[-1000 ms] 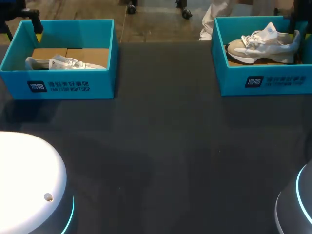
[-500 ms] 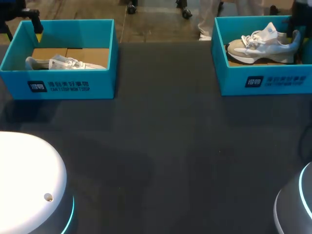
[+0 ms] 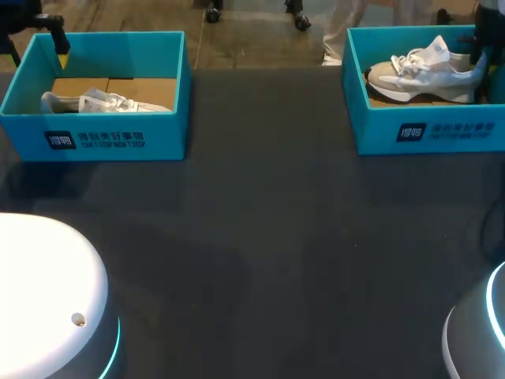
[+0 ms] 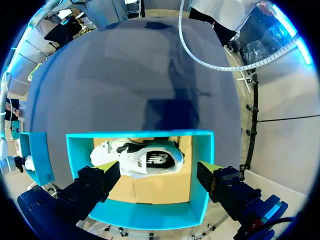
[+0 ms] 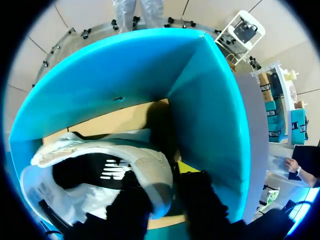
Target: Take the shoe out of the shoebox, open the shoe tongue, remove and reinsert the insole, then place the shoe into the shoebox
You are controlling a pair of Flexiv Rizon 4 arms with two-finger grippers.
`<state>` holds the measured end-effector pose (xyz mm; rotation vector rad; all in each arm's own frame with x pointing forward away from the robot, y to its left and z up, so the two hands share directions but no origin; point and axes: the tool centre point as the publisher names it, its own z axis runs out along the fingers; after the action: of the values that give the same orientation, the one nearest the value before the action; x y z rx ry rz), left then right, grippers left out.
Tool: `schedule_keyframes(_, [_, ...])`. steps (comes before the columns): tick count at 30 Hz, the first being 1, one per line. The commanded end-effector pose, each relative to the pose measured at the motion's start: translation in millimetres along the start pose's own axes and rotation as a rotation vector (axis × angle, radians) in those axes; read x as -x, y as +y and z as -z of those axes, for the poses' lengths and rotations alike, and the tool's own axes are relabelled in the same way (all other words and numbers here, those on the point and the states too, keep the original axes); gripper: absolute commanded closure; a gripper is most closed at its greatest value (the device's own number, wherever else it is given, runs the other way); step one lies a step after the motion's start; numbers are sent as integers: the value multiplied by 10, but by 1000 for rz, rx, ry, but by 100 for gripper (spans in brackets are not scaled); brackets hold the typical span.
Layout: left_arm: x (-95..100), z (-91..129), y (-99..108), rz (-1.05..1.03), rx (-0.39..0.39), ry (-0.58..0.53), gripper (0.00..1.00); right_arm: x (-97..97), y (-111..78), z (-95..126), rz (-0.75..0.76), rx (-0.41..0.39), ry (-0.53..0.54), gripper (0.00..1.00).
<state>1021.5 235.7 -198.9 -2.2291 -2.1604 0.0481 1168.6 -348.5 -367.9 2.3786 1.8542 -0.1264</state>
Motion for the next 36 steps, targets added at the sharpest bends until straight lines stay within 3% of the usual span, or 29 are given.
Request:
schedule_keyframes(1, [-4,-4,-15,-1,4,1,0,-52,44,-7,14,-12,0,100])
schedule_keyframes(12, [-4,-4,-15,-1,4,1,0,7,-157,334,50,-3,-23,100])
schedule_keyframes(25, [-4,-4,-15,-1,4,1,0,75,-441,1098,31,59,-63,100])
schedule_keyframes(36, [-4,-4,-15,-1,4,1,0,200,-671,1545,1,78,-89,100])
